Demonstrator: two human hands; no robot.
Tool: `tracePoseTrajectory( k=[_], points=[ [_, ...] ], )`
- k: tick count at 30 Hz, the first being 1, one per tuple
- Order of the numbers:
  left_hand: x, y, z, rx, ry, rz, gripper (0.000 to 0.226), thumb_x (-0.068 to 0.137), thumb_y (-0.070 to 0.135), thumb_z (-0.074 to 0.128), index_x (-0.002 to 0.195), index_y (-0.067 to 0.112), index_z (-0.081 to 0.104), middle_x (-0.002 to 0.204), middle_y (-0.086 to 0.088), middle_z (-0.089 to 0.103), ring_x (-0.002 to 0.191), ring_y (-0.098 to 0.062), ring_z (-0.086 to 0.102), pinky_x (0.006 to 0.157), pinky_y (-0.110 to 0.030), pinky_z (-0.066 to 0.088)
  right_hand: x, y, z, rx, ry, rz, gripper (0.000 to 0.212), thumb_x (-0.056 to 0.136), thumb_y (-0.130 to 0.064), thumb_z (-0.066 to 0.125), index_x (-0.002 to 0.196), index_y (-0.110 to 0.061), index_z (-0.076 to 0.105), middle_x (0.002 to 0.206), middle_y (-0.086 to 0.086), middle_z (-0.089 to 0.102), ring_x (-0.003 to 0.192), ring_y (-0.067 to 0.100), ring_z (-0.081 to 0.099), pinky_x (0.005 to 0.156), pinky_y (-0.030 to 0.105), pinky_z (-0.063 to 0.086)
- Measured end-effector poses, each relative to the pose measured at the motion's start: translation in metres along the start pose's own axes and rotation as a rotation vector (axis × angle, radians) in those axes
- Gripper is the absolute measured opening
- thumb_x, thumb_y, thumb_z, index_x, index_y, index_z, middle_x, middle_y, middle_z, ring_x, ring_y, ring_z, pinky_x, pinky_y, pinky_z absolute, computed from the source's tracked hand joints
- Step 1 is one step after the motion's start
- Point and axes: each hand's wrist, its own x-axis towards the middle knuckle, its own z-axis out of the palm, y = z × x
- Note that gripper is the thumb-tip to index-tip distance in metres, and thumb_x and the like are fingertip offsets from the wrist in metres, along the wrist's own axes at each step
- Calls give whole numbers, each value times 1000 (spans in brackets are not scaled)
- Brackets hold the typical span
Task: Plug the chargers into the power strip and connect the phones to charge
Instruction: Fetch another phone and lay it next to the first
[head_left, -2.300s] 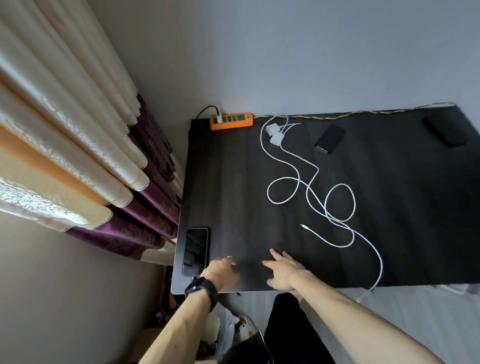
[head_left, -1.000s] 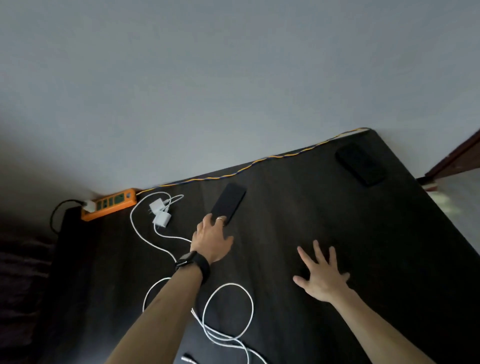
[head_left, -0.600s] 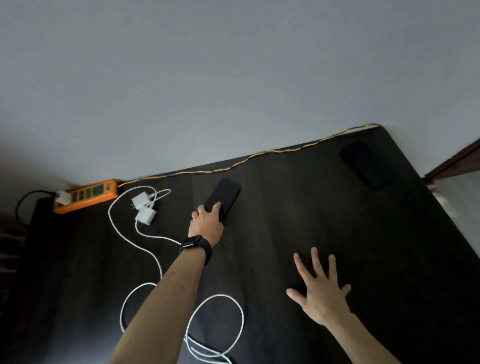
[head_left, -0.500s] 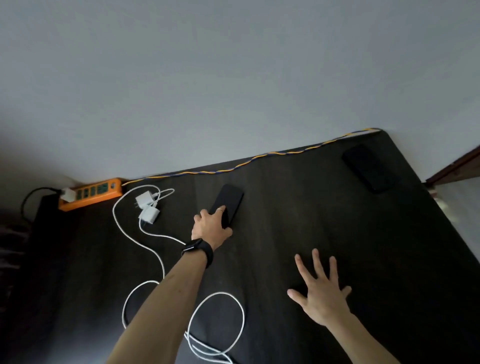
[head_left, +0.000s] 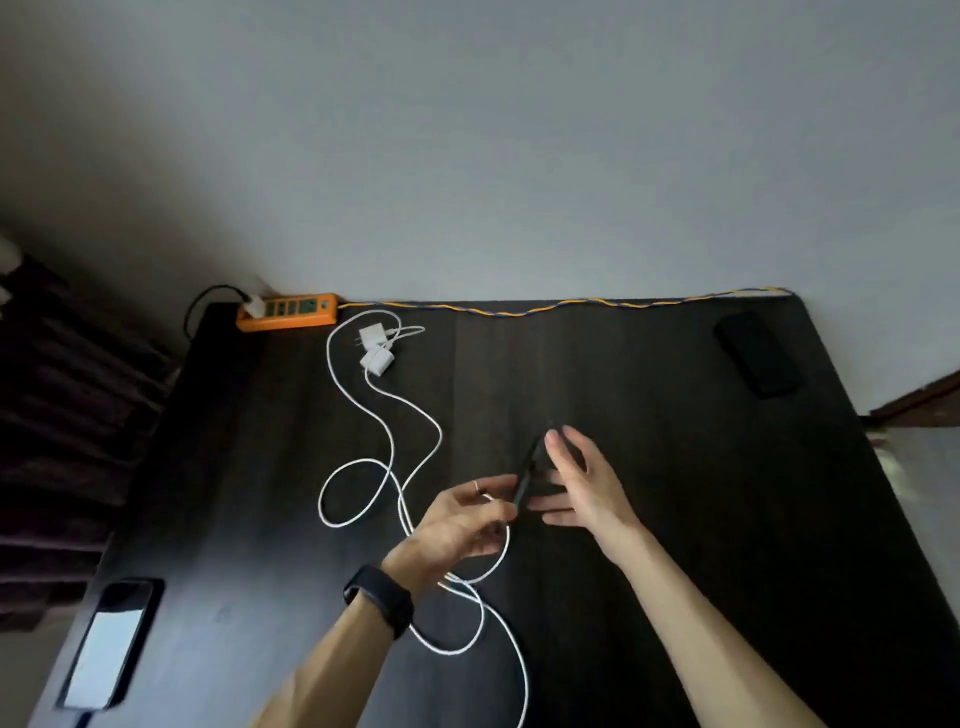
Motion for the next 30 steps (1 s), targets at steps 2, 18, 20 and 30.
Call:
tracePoseTrajectory(
  k=[2, 18, 20, 30],
  points=[
    [-31, -24, -5, 56, 77, 62, 43, 81, 5, 75, 121, 20, 67, 96, -3, 69, 81, -16, 62, 68, -21, 50, -18, 10, 28, -93, 37, -74, 63, 89, -43, 70, 144, -40, 39, 99, 1, 72, 78, 20, 76, 65, 35, 64],
    [-161, -186, -209, -179, 319, -133, 52, 68, -3, 59, 105, 28, 76, 103, -14, 64, 89, -31, 59, 83, -48, 49, -82, 131, 222, -343, -300, 70, 54, 96, -26, 64, 144, -34, 41, 119, 0, 68, 96, 15, 72, 91, 39, 58],
    [-170, -195, -242, -174, 407, -133, 51, 73, -12, 55, 103, 23, 76, 106, -15, 65, 89, -29, 60, 76, -38, 51, -81, 145, 244, -544, -266, 51, 61, 94, -35, 64, 149, -27, 38, 137, 0, 61, 117, 15, 63, 105, 35, 46],
    [-180, -207, -332, 393, 710, -50, 53, 76, -8, 55, 108, 30, 72, 106, 1, 73, 108, -15, 66, 91, -19, 45, -94, 210, 281, -1208, -256, -80, 72, 96, -40, 53, 157, -41, 15, 164, -6, -22, 155, 18, -9, 123, 30, 11]
  ],
)
